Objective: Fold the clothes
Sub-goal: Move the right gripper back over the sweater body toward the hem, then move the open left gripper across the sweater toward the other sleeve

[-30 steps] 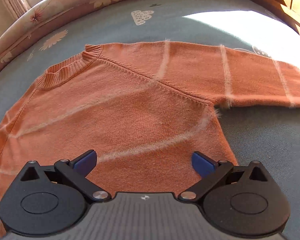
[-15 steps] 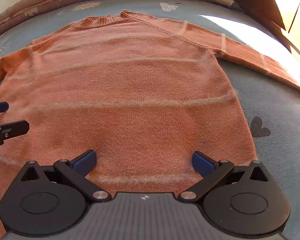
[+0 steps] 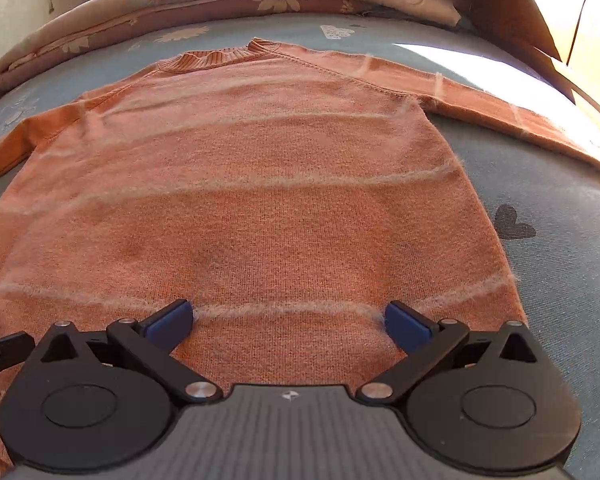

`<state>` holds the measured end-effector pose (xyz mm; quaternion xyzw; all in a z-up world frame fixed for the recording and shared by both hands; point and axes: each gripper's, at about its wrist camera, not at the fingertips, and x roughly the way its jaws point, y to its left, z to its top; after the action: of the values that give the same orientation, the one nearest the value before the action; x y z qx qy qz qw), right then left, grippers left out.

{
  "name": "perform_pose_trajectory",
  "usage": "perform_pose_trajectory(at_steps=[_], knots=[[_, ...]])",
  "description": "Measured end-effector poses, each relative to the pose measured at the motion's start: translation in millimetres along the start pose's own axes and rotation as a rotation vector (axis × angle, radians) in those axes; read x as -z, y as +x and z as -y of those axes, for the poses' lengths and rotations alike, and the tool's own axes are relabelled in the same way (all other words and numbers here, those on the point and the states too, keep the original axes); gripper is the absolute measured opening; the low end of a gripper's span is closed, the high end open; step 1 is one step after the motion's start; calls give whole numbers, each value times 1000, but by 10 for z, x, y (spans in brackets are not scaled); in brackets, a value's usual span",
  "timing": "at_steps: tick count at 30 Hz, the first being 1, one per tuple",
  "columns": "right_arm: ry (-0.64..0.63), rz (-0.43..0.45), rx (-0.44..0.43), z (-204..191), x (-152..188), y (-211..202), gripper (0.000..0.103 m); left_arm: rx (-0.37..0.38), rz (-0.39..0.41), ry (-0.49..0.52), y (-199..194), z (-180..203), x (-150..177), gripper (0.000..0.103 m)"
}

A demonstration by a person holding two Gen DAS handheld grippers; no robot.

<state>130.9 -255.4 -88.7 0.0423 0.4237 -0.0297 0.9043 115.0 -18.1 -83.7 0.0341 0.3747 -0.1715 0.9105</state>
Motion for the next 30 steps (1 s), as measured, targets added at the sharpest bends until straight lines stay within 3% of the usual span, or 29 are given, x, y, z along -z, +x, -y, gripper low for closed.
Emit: perform_pose_trajectory(at_steps=[4, 11, 18, 22, 25, 28, 30], knots=[[-7, 37, -1, -4, 75, -39, 103, 26, 30, -16, -65, -61, 47, 102], [-15, 75, -2, -1, 133, -50, 103, 87, -8, -160, 1, -260, -127, 102], [-28, 107, -5, -2, 189, -64, 103, 83, -25, -121, 19, -256, -160, 102], [-50, 105, -26, 5, 167, -98, 103, 42, -19, -97, 15, -367, -289, 101], [-72, 121, -119, 5, 73, -191, 103, -1, 12, -52, 4, -550, -531, 100], [-88, 176, -281, -19, -127, -271, 103, -62, 71, -18, -4, -806, -925, 100], [-89, 189, -404, -45, -310, -240, 103, -94, 105, 0, 23, -984, -1262, 93]])
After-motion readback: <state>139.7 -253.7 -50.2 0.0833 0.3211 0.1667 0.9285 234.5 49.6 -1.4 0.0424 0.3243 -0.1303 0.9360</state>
